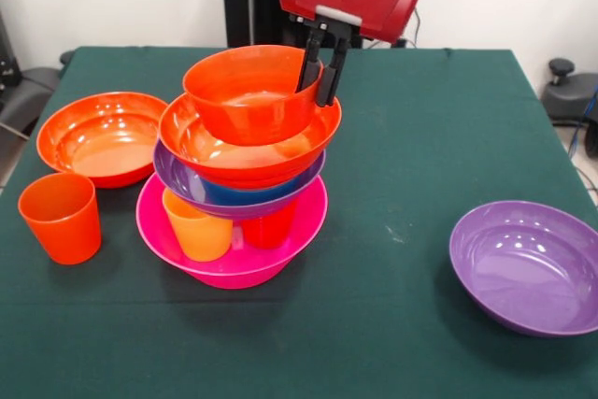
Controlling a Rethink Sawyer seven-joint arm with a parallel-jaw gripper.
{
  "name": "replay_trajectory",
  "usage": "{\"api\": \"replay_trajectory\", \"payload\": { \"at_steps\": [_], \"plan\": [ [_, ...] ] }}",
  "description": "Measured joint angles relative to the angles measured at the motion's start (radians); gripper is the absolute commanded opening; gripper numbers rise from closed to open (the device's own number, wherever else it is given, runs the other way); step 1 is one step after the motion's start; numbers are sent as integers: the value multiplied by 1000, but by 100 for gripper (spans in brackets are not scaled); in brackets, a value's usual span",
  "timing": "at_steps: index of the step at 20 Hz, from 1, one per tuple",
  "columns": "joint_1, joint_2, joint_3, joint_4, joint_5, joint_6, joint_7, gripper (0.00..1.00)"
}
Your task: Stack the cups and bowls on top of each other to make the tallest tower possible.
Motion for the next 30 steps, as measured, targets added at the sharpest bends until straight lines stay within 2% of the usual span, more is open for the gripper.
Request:
{"api": "replay_trajectory", "payload": {
  "at_steps": [16, 30],
  "plan": [
    [10, 7, -15, 78, 1, 0, 20, 0],
    [10, 11, -26, 98, 1, -5, 46, 0]
  ]
}}
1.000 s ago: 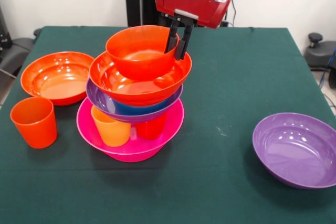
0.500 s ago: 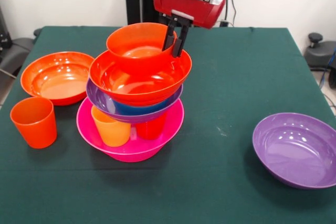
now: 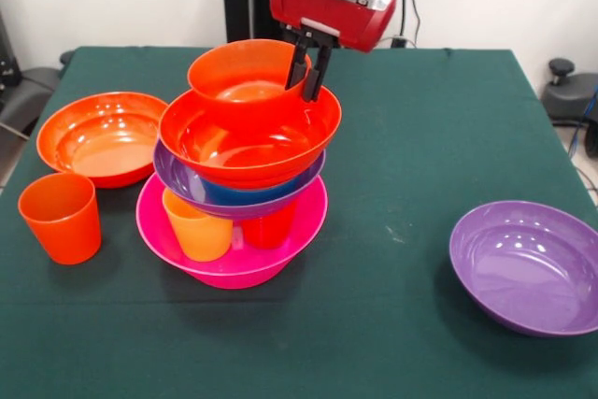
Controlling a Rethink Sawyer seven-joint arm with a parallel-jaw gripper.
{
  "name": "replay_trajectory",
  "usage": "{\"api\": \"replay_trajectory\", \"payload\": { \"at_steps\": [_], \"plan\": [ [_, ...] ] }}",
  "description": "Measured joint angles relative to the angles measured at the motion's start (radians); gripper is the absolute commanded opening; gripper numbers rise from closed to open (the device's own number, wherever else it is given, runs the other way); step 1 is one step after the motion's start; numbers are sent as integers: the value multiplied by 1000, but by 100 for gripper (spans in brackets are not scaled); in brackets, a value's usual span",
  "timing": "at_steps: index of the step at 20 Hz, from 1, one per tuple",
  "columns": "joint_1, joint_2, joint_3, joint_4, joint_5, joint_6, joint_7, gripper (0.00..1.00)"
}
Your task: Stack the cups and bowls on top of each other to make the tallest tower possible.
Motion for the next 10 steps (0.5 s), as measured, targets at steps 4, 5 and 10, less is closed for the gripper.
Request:
{"api": "replay_trajectory", "payload": {
  "at_steps": [4, 5, 10],
  "plan": [
    [0, 0, 0, 3, 0, -14, 0, 0],
    [-1, 0, 0, 4, 0, -18, 0, 0],
    [-6, 0, 1, 10, 0, -43, 0, 0]
  ]
}}
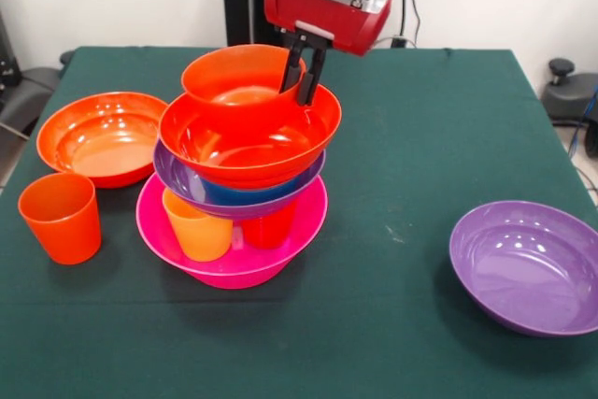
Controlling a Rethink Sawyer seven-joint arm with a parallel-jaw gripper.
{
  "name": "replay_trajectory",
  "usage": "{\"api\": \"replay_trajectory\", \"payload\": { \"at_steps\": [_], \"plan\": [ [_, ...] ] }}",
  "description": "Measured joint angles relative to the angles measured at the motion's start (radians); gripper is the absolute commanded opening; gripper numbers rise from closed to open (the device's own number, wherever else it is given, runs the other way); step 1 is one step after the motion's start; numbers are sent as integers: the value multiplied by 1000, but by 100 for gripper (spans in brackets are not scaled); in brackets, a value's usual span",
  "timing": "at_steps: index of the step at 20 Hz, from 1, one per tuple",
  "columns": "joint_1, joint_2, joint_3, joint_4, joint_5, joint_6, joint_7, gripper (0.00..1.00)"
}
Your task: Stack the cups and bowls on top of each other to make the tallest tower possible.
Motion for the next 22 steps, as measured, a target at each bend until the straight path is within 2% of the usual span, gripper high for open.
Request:
{"api": "replay_trajectory", "payload": {
  "at_steps": [8, 22],
  "plan": [
    [-11, 2, 6, 30, 0, -70, 0, 0],
    [-12, 2, 14, 51, 0, -80, 0, 0]
  ]
}}
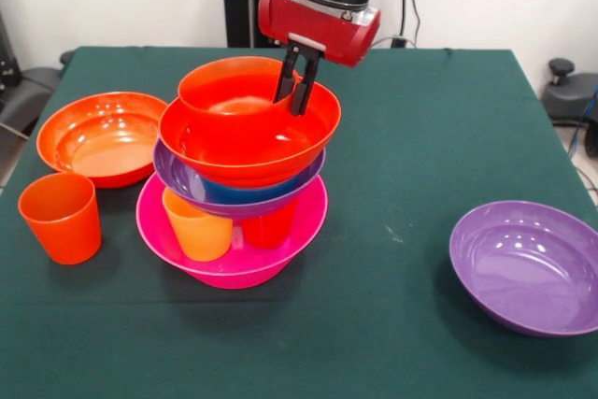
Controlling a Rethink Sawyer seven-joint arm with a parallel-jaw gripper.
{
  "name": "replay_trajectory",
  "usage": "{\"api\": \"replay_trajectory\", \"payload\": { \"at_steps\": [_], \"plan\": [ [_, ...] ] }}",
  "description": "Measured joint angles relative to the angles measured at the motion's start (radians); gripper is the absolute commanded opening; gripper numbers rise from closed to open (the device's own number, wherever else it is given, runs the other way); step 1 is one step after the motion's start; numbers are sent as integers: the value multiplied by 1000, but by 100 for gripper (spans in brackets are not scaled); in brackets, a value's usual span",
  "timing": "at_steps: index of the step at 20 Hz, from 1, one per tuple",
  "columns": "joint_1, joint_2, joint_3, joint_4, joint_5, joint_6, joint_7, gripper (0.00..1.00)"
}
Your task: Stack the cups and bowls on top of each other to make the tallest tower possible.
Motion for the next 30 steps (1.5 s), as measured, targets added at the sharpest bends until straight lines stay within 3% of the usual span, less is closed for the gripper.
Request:
{"api": "replay_trajectory", "payload": {
  "at_steps": [21, 22, 30],
  "plan": [
    [-32, 0, 40, 4, 0, -40, 0, 0],
    [-35, 0, 43, 4, 0, -41, 0, 100],
    [-47, -1, 53, 4, 0, -43, 0, 100]
  ]
}}
